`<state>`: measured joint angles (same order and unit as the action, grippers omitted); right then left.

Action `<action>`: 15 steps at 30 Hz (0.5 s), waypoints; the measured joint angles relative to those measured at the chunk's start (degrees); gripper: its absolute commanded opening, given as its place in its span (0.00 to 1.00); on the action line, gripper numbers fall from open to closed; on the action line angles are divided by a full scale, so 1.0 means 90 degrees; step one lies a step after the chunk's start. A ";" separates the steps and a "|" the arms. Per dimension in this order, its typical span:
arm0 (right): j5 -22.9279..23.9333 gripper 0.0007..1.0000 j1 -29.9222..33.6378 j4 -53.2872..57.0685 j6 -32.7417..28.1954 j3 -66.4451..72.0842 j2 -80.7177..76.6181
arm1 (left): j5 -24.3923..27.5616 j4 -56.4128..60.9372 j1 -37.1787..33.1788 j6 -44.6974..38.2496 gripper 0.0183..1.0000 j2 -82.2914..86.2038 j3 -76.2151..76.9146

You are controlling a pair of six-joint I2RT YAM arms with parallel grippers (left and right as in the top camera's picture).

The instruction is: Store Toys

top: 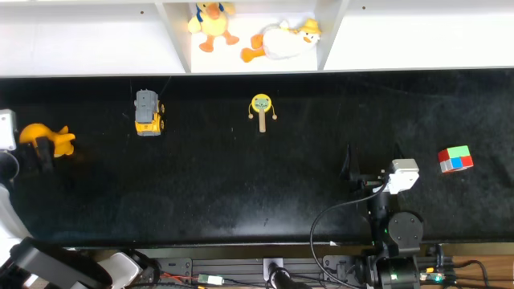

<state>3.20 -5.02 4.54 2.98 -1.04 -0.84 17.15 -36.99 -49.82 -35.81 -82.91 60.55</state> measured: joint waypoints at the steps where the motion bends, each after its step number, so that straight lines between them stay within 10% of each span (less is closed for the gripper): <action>1: 0.0000 1.00 0.0000 -0.0002 0.0000 0.0000 0.0000 | 0.0010 0.0051 0.0056 -0.0024 1.00 -0.0019 0.0000; 11: 0.0000 1.00 0.0000 0.0000 0.0000 0.0000 0.0000 | 0.0024 0.0109 0.0194 -0.0049 1.00 -0.0175 0.0002; 15: -0.0002 1.00 0.0000 0.0002 0.0002 0.0000 0.0000 | 0.0019 0.0109 0.0194 -0.0061 0.71 -0.0180 0.0002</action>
<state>3.18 -5.02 4.56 3.01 -1.04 -0.84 17.32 -36.01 -48.07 -36.36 -84.53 60.58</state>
